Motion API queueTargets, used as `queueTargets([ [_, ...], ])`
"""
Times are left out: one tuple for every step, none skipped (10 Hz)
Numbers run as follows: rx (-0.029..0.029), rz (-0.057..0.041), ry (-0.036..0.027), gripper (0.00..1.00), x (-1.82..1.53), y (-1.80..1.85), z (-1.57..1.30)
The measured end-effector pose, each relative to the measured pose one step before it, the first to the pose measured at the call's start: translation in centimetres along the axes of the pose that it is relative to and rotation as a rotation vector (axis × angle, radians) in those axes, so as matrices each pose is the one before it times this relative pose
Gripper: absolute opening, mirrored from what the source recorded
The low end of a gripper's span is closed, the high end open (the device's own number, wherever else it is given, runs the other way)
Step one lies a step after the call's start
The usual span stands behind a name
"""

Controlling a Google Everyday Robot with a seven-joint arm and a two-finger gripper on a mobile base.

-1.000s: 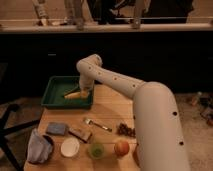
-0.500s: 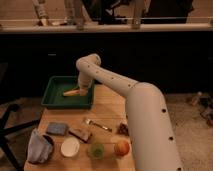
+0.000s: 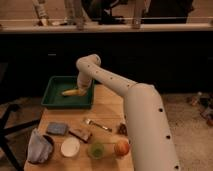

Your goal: Place banana in tray

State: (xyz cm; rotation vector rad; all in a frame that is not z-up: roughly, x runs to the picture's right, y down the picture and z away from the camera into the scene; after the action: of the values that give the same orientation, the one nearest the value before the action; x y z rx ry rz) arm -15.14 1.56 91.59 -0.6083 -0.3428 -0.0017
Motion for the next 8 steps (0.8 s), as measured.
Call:
queueTargets([
  [0.00067,0.00217,0.00045,0.07,0.169,-0.017,-0.042],
  [0.00015,0.00034,0.00002,0.18,0.025,-0.003,-0.014],
  [-0.00032,-0.00082,-0.00021,0.27,-0.068,0.008,0.021],
  [-0.00031,-0.00079,-0.00018,0.35,-0.059,0.008,0.020],
  [0.00001,-0.00015,-0.00004,0.47,-0.011,0.000,0.001],
  [0.00014,0.00058,0.00004,0.58,0.043,-0.003,-0.013],
  [0.00014,0.00041,0.00010,0.66,0.034,-0.003,-0.011],
  [-0.00002,0.00019,-0.00003,0.75,0.011,0.001,-0.002],
])
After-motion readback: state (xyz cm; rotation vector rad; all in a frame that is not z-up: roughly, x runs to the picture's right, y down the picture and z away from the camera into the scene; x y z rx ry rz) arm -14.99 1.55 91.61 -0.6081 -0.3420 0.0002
